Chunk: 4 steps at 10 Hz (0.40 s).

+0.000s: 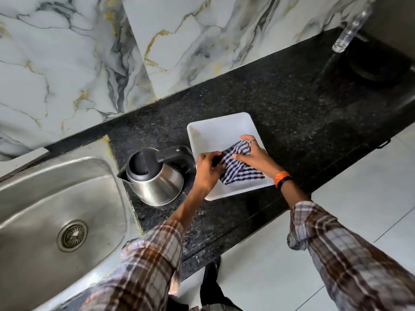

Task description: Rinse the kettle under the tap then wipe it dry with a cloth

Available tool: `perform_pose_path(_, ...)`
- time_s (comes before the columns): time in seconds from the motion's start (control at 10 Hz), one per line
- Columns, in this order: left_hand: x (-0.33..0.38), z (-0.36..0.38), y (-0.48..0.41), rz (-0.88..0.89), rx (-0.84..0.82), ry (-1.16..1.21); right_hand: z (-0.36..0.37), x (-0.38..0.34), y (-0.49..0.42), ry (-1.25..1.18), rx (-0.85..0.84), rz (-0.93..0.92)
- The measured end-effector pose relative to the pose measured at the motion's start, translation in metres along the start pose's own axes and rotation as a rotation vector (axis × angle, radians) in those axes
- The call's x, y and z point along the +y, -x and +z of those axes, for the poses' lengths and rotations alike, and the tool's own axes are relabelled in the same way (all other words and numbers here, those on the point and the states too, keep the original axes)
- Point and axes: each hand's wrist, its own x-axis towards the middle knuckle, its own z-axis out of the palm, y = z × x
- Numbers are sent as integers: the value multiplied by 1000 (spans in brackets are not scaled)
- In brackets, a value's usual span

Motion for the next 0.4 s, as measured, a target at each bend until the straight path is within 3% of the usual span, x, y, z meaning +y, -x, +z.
perform_pose_path(0.2,-22,25,-17,1,-191,-449,21,26,-10,475,-78,26)
perform_pose_path(0.4,-26,35,-9,208,-160,-839,36,18,4,945,135,-171)
